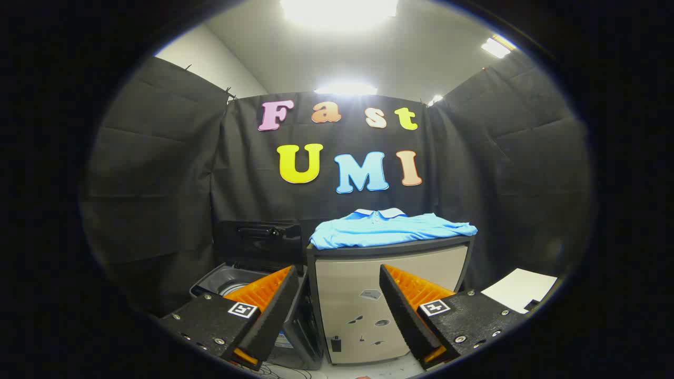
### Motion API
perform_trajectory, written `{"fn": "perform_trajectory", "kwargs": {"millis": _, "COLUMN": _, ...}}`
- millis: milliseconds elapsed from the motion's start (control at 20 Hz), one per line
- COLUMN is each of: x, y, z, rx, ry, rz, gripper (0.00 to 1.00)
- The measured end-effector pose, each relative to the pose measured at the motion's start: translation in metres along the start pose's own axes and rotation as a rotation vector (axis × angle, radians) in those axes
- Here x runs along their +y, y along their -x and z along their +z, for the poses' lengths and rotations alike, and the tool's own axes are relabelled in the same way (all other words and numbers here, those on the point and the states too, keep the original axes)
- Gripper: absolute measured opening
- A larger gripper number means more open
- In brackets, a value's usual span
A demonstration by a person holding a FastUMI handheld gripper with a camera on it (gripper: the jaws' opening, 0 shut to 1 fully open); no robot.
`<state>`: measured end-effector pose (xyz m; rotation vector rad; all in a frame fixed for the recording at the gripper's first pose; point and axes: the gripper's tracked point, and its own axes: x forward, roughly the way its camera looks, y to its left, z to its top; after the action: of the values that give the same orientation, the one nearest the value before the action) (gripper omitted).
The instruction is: Put the clothes into the washing machine and then close the washing machine lid.
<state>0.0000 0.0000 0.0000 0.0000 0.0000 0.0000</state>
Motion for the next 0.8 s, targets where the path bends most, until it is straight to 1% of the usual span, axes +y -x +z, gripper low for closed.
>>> {"fn": "perform_trajectory", "kwargs": {"millis": 250, "x": 0.001, "y": 0.004, "z": -0.005, "rx": 0.001, "ry": 0.004, "rz": -0.02, "gripper": 0.96}}
{"fn": "perform_trajectory", "kwargs": {"millis": 500, "x": -0.006, "y": 0.008, "z": -0.013, "rx": 0.005, "ry": -0.003, "rz": -0.057, "gripper": 0.96}}
{"fn": "perform_trajectory", "kwargs": {"millis": 800, "x": -0.007, "y": 0.01, "z": -0.01, "rx": -0.001, "ry": 0.0, "rz": -0.073, "gripper": 0.96}}
